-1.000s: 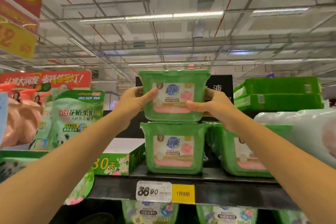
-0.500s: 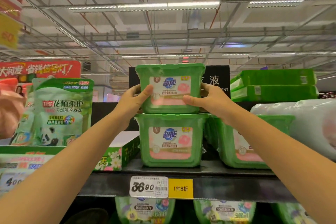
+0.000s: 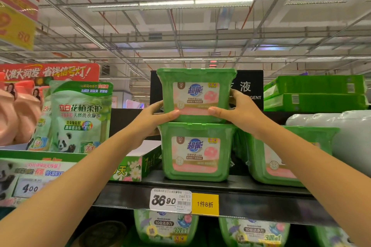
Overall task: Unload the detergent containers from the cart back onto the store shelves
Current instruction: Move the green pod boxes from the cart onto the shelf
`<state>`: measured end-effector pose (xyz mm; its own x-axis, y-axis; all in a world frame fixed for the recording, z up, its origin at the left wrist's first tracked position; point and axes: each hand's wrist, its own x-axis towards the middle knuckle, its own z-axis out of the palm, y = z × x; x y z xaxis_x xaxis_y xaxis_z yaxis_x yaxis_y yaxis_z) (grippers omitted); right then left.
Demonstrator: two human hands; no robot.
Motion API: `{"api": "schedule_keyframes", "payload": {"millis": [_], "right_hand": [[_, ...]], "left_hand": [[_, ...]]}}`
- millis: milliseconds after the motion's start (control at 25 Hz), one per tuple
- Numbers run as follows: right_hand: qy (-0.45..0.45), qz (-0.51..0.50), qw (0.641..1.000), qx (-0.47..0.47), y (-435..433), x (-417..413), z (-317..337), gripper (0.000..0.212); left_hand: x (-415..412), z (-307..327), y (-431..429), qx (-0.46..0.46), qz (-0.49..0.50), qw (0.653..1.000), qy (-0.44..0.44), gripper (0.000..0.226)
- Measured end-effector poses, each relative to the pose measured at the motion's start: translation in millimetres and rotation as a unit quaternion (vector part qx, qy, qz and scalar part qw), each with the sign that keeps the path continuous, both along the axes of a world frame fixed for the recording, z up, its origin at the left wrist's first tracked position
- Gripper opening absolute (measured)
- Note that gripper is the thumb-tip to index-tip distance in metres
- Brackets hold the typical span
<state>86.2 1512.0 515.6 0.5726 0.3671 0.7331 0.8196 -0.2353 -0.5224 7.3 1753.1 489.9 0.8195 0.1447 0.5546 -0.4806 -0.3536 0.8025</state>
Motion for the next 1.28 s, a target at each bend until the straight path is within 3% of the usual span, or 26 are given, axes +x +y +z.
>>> {"api": "schedule_keyframes", "payload": {"millis": [240, 440, 560, 720, 840, 1000, 1280], "right_hand": [[0.002, -0.027, 1.000, 0.011, -1, -6, 0, 0.075], [-0.092, -0.096, 0.985, 0.109, -17, -26, -1, 0.047], [-0.113, -0.054, 0.972, 0.200, -31, -47, -25, 0.018], [-0.090, -0.023, 0.974, 0.207, -51, -74, -93, 0.008], [-0.034, -0.007, 0.978, 0.206, -69, -96, -152, 0.010], [0.079, -0.042, 0.978, 0.191, -95, -120, -241, 0.018], [0.275, -0.177, 0.926, 0.188, -144, -195, -388, 0.017]], "left_hand": [[-5, -6, -7, -0.015, 0.042, 0.999, -0.017, 0.072], [-17, -25, -22, -0.083, 0.193, 0.955, -0.211, 0.016], [-39, -43, -38, -0.091, 0.164, 0.944, -0.272, 0.022], [-74, -85, -61, -0.074, 0.108, 0.952, -0.277, 0.023], [-96, -129, -71, -0.103, 0.033, 0.968, -0.228, 0.018], [-109, -204, -86, -0.121, -0.052, 0.988, -0.080, 0.016], [-113, -344, -100, -0.167, -0.053, 0.973, 0.148, 0.017]]}}
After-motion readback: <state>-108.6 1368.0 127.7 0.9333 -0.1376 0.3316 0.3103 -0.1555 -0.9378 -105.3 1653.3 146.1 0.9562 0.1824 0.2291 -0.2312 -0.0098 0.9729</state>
